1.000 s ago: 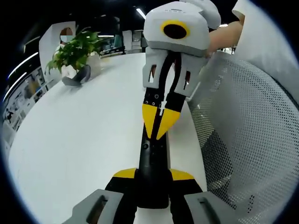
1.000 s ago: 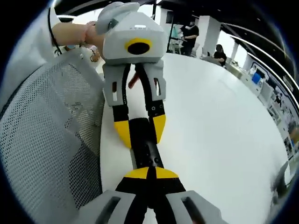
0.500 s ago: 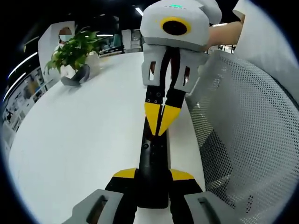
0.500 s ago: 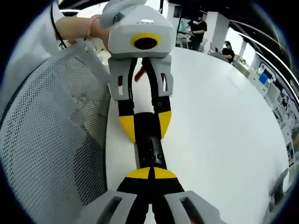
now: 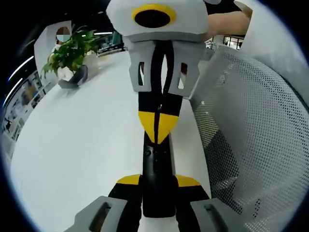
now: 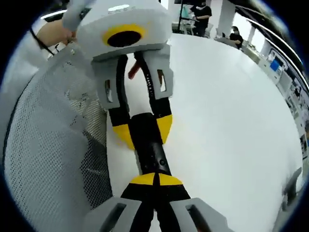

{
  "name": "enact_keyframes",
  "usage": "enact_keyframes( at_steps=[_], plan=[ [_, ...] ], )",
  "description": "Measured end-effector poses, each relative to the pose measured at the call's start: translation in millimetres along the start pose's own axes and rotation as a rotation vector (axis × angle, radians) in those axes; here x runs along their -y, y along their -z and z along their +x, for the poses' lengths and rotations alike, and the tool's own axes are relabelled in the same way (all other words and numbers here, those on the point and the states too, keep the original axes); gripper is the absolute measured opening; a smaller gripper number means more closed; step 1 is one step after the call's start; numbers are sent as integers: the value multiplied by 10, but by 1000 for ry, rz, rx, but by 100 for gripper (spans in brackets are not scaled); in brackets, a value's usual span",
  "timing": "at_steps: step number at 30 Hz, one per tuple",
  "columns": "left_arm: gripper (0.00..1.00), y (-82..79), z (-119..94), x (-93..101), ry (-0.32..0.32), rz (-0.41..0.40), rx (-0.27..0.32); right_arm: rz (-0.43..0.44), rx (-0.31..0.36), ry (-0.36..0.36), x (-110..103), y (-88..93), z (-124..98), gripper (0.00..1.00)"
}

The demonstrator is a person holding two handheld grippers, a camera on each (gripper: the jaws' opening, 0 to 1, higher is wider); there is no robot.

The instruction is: Press the specified remote control buttons in sequence, fully releasing each button before pressing the next.

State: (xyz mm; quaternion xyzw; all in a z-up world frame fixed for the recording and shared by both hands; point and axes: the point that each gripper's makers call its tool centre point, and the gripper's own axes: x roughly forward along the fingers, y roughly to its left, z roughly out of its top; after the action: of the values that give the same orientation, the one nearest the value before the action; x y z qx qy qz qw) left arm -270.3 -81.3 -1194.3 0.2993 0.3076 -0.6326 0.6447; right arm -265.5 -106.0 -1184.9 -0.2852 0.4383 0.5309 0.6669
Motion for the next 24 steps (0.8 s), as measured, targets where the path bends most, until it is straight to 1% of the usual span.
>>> enact_keyframes(
  at_steps=[2,4,6,7,8,9,12,13,15,17,19,20,21,23,24],
  plan=[
    [25,4,3,-6,7,5,-6,10,-18,-6,13,0,6,0],
    [25,6,4,-6,10,9,-10,49,-32,-13,21,-4,10,0],
    [25,5,-2,-3,10,12,-13,108,-61,-43,12,7,9,0],
    [25,4,-4,-1,10,12,-13,123,-71,-47,13,7,9,0],
    [25,3,-4,-2,10,12,-12,124,-107,-68,25,5,15,0],
    [25,1,-8,1,10,11,-11,136,-120,-74,26,2,18,0],
    [25,0,-11,1,8,4,-4,140,-122,-90,35,5,17,0],
    [25,1,-12,2,7,2,-2,134,-125,-98,33,25,3,0],
    [25,0,-15,2,7,-1,3,122,-92,-115,11,21,-4,0],
    [25,2,-18,3,8,-3,6,43,-30,-141,-8,9,-12,0],
    [25,4,-20,8,13,0,9,-65,8,-162,-37,5,-19,0],
    [25,4,-20,10,16,6,10,-75,9,-166,-43,15,-24,0],
    [25,5,-22,15,20,10,9,-60,7,-165,-43,25,-29,0],
    [25,4,-26,19,21,10,11,-87,15,-158,-47,24,-28,0],
    [25,2,-29,23,20,10,12,-86,16,-155,-51,26,-28,0]
  ],
)
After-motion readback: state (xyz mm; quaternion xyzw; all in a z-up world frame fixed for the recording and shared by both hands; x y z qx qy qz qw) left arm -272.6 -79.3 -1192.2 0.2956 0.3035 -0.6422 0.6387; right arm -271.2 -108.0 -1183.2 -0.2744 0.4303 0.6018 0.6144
